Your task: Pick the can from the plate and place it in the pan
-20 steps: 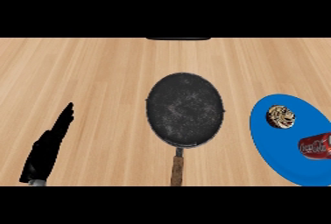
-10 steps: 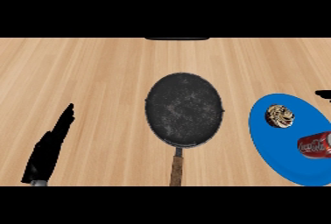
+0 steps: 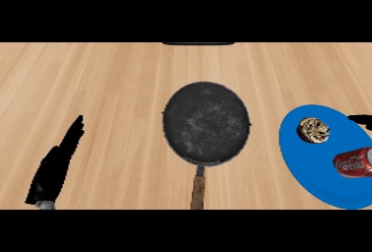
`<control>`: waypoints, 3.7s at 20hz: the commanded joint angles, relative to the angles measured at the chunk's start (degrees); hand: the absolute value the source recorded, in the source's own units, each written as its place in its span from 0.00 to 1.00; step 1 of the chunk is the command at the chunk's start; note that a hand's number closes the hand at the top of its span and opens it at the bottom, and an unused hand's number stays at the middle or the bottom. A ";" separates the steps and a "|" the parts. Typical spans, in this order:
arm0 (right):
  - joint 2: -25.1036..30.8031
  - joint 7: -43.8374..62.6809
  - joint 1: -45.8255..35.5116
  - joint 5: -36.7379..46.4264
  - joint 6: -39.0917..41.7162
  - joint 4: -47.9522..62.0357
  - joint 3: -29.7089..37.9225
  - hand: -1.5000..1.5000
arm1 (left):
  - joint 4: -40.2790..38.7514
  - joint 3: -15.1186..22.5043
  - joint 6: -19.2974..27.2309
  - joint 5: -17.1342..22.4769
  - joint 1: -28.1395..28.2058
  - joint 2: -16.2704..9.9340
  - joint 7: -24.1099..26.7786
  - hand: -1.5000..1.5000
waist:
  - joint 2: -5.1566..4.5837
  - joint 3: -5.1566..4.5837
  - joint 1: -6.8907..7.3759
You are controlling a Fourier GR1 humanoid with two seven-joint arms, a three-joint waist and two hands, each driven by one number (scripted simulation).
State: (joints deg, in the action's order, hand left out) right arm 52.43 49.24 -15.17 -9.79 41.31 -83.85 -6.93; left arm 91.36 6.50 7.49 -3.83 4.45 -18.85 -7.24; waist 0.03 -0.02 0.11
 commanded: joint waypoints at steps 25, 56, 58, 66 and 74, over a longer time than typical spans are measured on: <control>-17.74 -5.44 3.71 19.47 -0.77 4.87 5.69 1.00 | 0.28 -6.93 -6.52 -2.12 0.89 2.67 0.21 0.50 | 0.02 0.01 -0.02; -21.89 -28.43 -2.56 52.98 -33.64 -21.12 1.45 1.00 | 3.69 -6.31 -7.95 -5.22 1.52 5.28 -1.87 0.50 | -0.02 0.01 0.63; -24.42 -28.78 -4.70 52.03 -33.54 -19.20 1.76 1.00 | 1.93 -6.81 -7.22 -5.75 -2.52 6.04 -3.83 0.50 | -0.05 0.01 0.31; -40.65 -20.14 -19.89 54.11 -33.90 -5.61 -6.64 1.00 | -1.78 -5.62 -6.59 -7.48 -1.78 7.75 0.47 0.50 | -0.31 -0.03 1.22; -48.93 -28.22 -28.83 54.73 -41.36 19.27 -3.64 1.00 | 1.52 -6.15 -8.12 -7.28 -0.43 7.03 -0.73 0.50 | -0.29 0.02 1.10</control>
State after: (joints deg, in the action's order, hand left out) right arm 7.41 24.33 -40.53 43.93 3.29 -74.84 -10.71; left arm 92.89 0.47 -0.21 -10.76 3.31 -11.71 -8.73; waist -0.29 -0.02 1.35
